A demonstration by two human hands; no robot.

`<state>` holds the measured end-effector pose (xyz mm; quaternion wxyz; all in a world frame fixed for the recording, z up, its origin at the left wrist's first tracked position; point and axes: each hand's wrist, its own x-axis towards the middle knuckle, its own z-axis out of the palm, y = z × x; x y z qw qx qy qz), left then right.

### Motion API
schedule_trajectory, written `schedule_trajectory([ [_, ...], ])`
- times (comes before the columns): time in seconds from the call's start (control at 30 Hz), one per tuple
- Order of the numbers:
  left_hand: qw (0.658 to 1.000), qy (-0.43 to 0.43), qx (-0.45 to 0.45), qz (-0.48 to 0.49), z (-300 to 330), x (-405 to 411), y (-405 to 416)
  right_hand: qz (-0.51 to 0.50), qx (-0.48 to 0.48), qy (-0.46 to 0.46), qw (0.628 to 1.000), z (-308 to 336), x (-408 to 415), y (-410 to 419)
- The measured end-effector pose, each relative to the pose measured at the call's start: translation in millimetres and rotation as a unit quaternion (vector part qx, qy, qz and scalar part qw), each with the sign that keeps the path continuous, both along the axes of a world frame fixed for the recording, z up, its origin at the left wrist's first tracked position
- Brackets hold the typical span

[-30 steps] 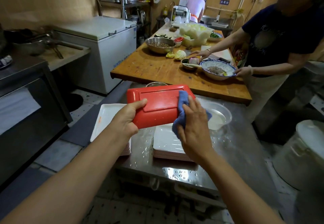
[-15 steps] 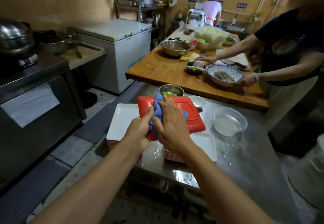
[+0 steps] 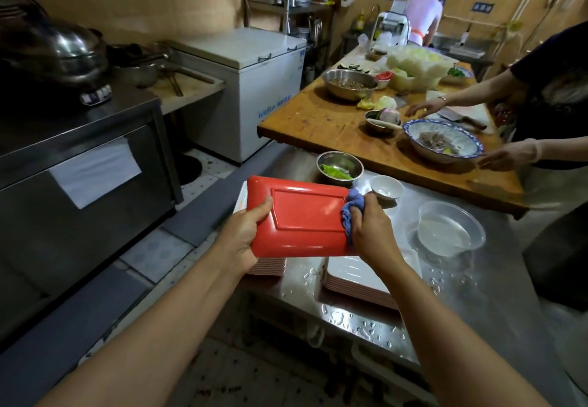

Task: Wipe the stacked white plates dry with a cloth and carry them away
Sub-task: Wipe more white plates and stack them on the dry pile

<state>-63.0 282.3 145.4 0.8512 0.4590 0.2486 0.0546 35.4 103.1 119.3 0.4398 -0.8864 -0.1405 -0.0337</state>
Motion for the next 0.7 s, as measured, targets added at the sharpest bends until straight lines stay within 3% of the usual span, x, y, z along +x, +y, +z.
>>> schedule_trajectory([
  [0.13, 1.000, -0.006, -0.008, -0.002, -0.5, -3.7, 20.7, -0.004, 0.021, -0.015, 1.000, 4.0, -0.3, 2.6],
  [0.23, 0.999, -0.039, 0.026, 0.007, 4.4, -5.0, 40.1, -0.001, 0.089, 0.009, 0.996, 5.7, -3.3, 4.3],
  [0.3, 0.990, -0.059, 0.130, 0.021, 9.7, -2.0, 48.7, -0.006, 0.130, 0.027, 0.991, 6.2, -4.9, 8.8],
  [0.33, 0.971, -0.057, 0.230, 0.031, 10.6, 1.1, 51.9, -0.007, 0.137, 0.034, 0.990, 5.8, -5.2, 11.3],
  [0.37, 0.935, -0.053, 0.348, 0.040, 10.6, 4.8, 54.9, -0.008, 0.136, 0.039, 0.990, 5.0, -5.6, 13.8],
  [0.43, 0.820, -0.051, 0.569, 0.027, 6.6, 12.5, 59.0, -0.011, 0.121, 0.038, 0.992, 2.2, -6.0, 17.5],
  [0.5, 0.703, -0.063, 0.709, -0.012, -2.2, 17.5, 58.7, -0.010, 0.111, 0.034, 0.993, -0.4, -7.5, 19.6],
  [0.6, 0.594, -0.064, 0.797, -0.082, -20.3, 18.8, 56.5, -0.006, 0.098, 0.035, 0.995, -5.2, -9.1, 20.2],
  [0.7, 0.537, -0.039, 0.832, -0.136, -41.5, 18.0, 54.0, -0.009, 0.082, 0.035, 0.996, -8.9, -9.6, 19.7],
])
